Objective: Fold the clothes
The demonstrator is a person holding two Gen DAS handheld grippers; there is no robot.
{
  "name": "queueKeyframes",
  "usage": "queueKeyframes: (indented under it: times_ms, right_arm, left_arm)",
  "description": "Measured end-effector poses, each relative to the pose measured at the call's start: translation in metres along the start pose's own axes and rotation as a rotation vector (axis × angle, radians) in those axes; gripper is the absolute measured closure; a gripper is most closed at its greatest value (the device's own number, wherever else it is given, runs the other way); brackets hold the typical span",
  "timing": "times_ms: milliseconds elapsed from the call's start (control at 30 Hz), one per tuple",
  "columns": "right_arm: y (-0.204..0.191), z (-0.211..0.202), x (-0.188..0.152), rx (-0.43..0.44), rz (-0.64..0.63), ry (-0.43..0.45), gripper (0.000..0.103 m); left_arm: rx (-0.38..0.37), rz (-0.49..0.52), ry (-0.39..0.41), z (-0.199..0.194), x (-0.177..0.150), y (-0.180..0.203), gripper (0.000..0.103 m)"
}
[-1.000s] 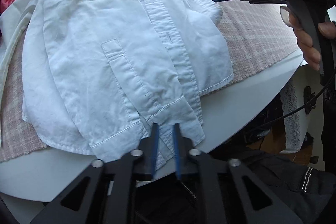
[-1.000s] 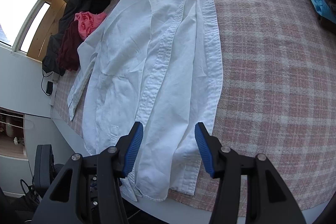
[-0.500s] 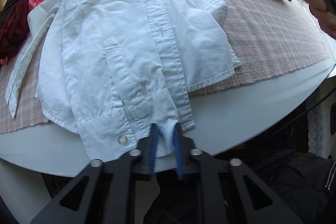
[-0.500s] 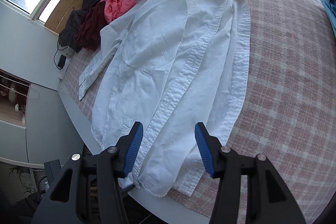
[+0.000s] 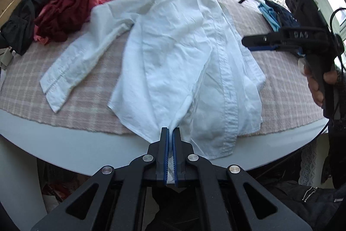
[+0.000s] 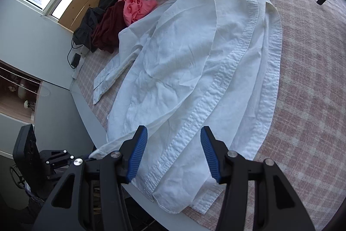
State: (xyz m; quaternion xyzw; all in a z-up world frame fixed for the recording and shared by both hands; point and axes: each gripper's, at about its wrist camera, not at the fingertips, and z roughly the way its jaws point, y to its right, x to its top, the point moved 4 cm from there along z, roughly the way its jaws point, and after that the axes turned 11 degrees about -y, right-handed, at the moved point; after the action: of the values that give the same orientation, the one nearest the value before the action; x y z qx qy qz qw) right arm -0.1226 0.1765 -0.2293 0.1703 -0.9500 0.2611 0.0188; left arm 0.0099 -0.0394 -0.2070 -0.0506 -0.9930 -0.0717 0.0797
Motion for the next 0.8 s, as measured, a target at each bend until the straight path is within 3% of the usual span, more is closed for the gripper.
queueKeyframes:
  times_ms: [200, 300, 433, 533, 733, 800]
  right_arm:
    - [0.011, 0.003, 0.067, -0.093, 0.036, 0.053, 0.052]
    - [0.016, 0.021, 0.101, -0.177, 0.047, 0.036, 0.052]
    - [0.021, 0.055, 0.132, -0.243, 0.083, -0.026, 0.052]
    - [0.023, 0.063, 0.151, -0.264, 0.126, -0.027, 0.052]
    - [0.014, 0.049, 0.207, -0.315, 0.111, 0.032, 0.052]
    - [0.021, 0.062, 0.225, -0.365, 0.107, -0.013, 0.052]
  left_arm:
    - [0.061, -0.075, 0.131, -0.059, 0.052, -0.102, 0.100]
    - [0.052, -0.134, 0.158, -0.065, 0.075, -0.164, 0.100]
    - [0.004, -0.229, 0.078, -0.028, 0.095, -0.236, 0.100]
    - [-0.057, -0.247, -0.010, 0.006, 0.095, -0.255, 0.100]
    - [-0.189, -0.281, -0.049, 0.010, 0.085, -0.271, 0.100]
    - [-0.210, -0.293, -0.064, 0.014, 0.086, -0.281, 0.100]
